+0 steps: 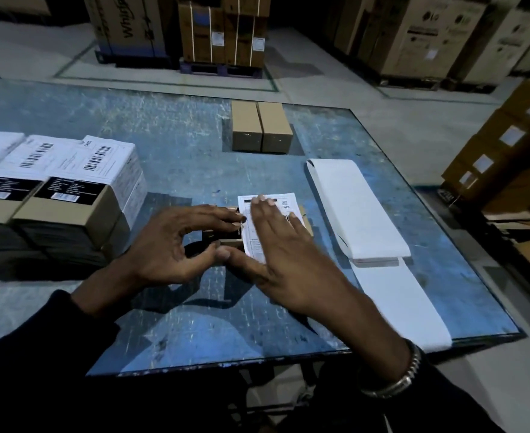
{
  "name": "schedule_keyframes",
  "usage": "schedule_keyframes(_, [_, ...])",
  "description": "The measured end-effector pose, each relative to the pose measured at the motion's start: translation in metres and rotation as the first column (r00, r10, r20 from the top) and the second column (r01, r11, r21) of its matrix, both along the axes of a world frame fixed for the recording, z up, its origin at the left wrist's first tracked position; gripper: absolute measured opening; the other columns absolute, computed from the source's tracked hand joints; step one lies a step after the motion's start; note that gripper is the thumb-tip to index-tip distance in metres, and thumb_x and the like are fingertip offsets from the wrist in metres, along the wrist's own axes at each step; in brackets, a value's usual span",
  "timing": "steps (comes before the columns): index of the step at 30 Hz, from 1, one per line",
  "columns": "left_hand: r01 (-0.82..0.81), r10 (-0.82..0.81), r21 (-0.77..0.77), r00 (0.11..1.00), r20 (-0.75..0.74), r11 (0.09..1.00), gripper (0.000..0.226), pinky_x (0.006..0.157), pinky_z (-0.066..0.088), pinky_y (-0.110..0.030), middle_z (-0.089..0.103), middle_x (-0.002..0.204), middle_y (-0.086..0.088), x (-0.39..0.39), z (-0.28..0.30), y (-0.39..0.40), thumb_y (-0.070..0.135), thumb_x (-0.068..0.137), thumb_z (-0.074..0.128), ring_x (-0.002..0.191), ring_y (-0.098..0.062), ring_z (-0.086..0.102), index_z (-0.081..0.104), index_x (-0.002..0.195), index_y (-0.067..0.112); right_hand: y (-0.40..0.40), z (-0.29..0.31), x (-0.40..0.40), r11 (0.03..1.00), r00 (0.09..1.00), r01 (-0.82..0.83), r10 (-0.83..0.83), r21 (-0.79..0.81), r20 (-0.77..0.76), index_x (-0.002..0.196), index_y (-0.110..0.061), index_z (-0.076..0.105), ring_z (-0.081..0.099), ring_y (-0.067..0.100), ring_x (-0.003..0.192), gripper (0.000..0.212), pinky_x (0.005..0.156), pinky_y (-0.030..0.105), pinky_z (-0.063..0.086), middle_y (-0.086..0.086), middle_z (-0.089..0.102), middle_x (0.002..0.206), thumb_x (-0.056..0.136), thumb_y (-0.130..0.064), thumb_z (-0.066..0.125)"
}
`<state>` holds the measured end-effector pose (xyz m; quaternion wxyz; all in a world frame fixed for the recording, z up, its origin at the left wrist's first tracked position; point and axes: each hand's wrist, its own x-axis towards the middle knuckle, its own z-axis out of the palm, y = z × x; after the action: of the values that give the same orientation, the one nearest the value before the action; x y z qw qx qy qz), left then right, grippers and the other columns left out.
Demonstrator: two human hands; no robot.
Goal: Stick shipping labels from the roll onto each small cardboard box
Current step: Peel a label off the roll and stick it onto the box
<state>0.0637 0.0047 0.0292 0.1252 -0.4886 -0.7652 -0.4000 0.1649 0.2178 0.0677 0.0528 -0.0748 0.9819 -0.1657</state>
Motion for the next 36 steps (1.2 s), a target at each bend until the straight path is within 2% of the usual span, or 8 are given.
schedule_keyframes(9, [-0.016, 0.015, -0.048, 1.0, -0.026, 0.999, 0.032, 0.106, 0.056, -0.033, 0.074, 0.134, 0.003, -0.003, -0.003, 0.002, 0.018, 0.086, 0.082, 0.13, -0.009, 0.066, 0.08, 0.117, 0.009, 0.046, -0.01, 0.009, 0.99, 0.998, -0.047, 0.043, 0.135, 0.037, 0.167, -0.023, -0.021, -0.032, -0.001, 0.155, 0.109, 0.131, 0.034, -0.016, -0.01, -0.031, 0.172, 0.085, -0.089, 0.007])
schedule_keyframes(16, [-0.115, 0.105, -0.135, 0.991, -0.081, 0.984, 0.06, 0.116, 0.04, -0.028, 0.062, 0.143, -0.001, -0.015, -0.013, 0.003, 0.053, 0.084, 0.082, 0.138, -0.022, 0.055, 0.072, 0.133, 0.02, 0.073, -0.018, 0.011, 0.981, 0.998, 0.042, -0.049, -0.19, -0.033, 0.171, -0.034, 0.008, -0.006, -0.011, 0.158, 0.096, 0.131, 0.023, 0.003, -0.021, -0.002, 0.175, 0.093, -0.087, 0.024])
schedule_keyframes(20, [-0.189, 0.184, -0.152, 0.982, -0.046, 0.97, 0.082, 0.116, 0.04, -0.032, 0.055, 0.149, -0.005, -0.017, -0.019, 0.006, 0.067, 0.081, 0.075, 0.141, -0.023, 0.05, 0.061, 0.147, 0.02, 0.062, -0.025, 0.004, 0.744, 0.923, 0.312, -0.386, -0.591, 0.001, 0.161, -0.042, 0.04, 0.035, 0.002, 0.153, 0.073, 0.127, 0.033, 0.029, -0.017, 0.037, 0.168, 0.097, -0.076, 0.049])
schedule_keyframes(22, [-0.247, 0.257, -0.18, 0.966, 0.033, 0.952, 0.097, 0.112, 0.044, -0.035, 0.055, 0.151, -0.005, -0.018, -0.018, 0.006, 0.075, 0.076, 0.072, 0.139, -0.019, 0.051, 0.054, 0.154, 0.021, 0.062, -0.021, -0.004, 0.626, 0.88, 0.414, -0.461, -0.661, 0.114, 0.141, -0.041, 0.061, 0.057, 0.008, 0.135, 0.053, 0.117, 0.038, 0.045, -0.015, 0.062, 0.146, 0.098, -0.072, 0.056])
schedule_keyframes(24, [-0.258, 0.282, -0.179, 0.952, 0.121, 0.949, 0.105, 0.102, 0.055, -0.034, 0.062, 0.145, -0.004, -0.018, -0.015, 0.006, 0.077, 0.07, 0.074, 0.127, -0.014, 0.06, 0.053, 0.155, 0.019, 0.063, -0.016, -0.01, 0.622, 0.891, 0.403, -0.434, -0.671, 0.133, 0.113, -0.043, 0.075, 0.069, 0.005, 0.116, 0.036, 0.103, 0.034, 0.055, -0.025, 0.075, 0.118, 0.096, -0.071, 0.06])
schedule_keyframes(27, [-0.253, 0.258, -0.06, 0.958, 0.123, 0.966, 0.099, 0.087, 0.064, -0.04, 0.07, 0.13, -0.001, -0.014, -0.008, 0.006, 0.069, 0.067, 0.085, 0.113, -0.014, 0.069, 0.063, 0.147, 0.017, 0.059, -0.009, -0.015, 0.599, 0.899, 0.364, -0.426, -0.713, 0.101, 0.114, -0.042, 0.078, 0.073, 0.003, 0.105, 0.041, 0.097, 0.034, 0.057, -0.024, 0.078, 0.108, 0.095, -0.074, 0.061])
schedule_keyframes(32, [-0.315, 0.325, 0.115, 0.943, -0.074, 0.942, 0.088, 0.098, 0.058, -0.03, 0.067, 0.135, -0.005, -0.004, 0.012, 0.006, 0.042, 0.072, 0.098, 0.122, -0.016, 0.066, 0.062, 0.145, 0.009, 0.054, 0.007, -0.035, 0.32, 0.882, 0.293, -0.453, -0.901, 0.126, 0.126, -0.034, 0.067, 0.071, 0.015, 0.119, 0.048, 0.094, 0.037, 0.054, -0.01, 0.078, 0.121, 0.089, -0.063, 0.077])
schedule_keyframes(36, [-0.305, 0.34, 0.223, 0.93, -0.139, 0.926, 0.082, 0.11, 0.049, -0.023, 0.061, 0.143, -0.007, 0.002, 0.028, 0.012, 0.035, 0.079, 0.094, 0.132, -0.01, 0.059, 0.059, 0.147, 0.004, 0.058, 0.034, -0.048, 0.27, 0.956, 0.285, -0.152, -0.92, 0.251, 0.14, -0.02, 0.064, 0.074, 0.026, 0.12, 0.059, 0.113, 0.053, 0.05, 0.004, 0.079, 0.125, 0.092, -0.052, 0.077])
